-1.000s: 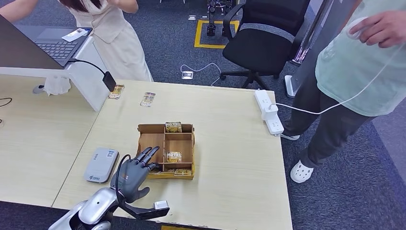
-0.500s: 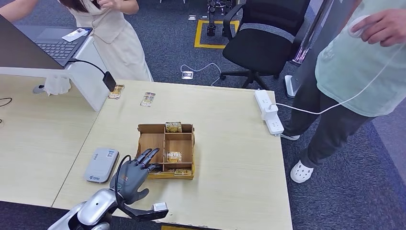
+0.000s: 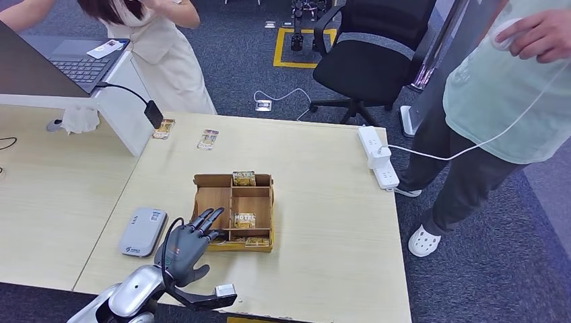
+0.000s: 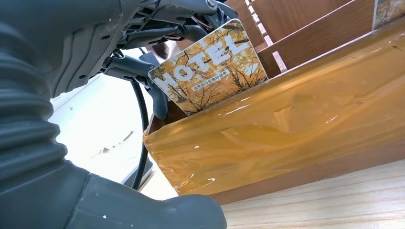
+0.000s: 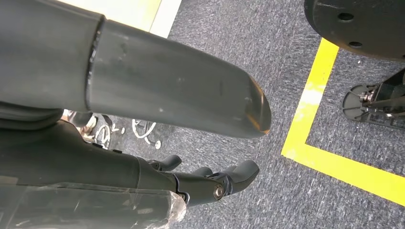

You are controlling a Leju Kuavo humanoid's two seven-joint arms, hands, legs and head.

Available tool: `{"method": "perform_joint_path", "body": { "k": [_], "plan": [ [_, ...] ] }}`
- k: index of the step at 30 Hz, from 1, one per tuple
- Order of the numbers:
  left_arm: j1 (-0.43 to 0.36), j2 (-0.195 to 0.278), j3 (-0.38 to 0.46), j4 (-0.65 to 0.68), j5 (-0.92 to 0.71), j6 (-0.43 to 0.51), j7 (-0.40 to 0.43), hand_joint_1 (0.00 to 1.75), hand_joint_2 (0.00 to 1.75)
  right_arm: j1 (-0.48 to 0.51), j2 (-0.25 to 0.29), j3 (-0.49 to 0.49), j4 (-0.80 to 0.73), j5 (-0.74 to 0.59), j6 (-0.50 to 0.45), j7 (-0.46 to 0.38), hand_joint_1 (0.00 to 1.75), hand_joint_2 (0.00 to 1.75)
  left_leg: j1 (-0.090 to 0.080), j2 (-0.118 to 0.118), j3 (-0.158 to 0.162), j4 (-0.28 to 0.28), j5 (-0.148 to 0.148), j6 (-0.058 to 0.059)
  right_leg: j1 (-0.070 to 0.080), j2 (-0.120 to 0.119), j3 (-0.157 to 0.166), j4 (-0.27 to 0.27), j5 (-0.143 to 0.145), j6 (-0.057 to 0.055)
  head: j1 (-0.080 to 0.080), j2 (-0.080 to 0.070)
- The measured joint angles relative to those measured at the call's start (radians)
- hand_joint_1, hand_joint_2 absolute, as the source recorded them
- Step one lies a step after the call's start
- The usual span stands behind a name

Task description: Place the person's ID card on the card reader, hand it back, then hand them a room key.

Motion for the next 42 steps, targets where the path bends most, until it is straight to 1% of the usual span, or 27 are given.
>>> {"method": "perform_joint_path", "body": {
  "k": [42],
  "plan": [
    [0.014, 0.018, 0.002, -0.042, -0.019, 0.009, 0.000, 0.00, 1.75, 0.008, 0.000, 0.017, -0.008, -0.022, 0.000, 0.017, 0.00, 0.00, 0.000, 0.000, 0.000, 0.000, 0.000, 0.000, 0.000, 0.000, 0.000, 0.000, 0.000, 0.000, 0.000, 0.000]
  ]
}}
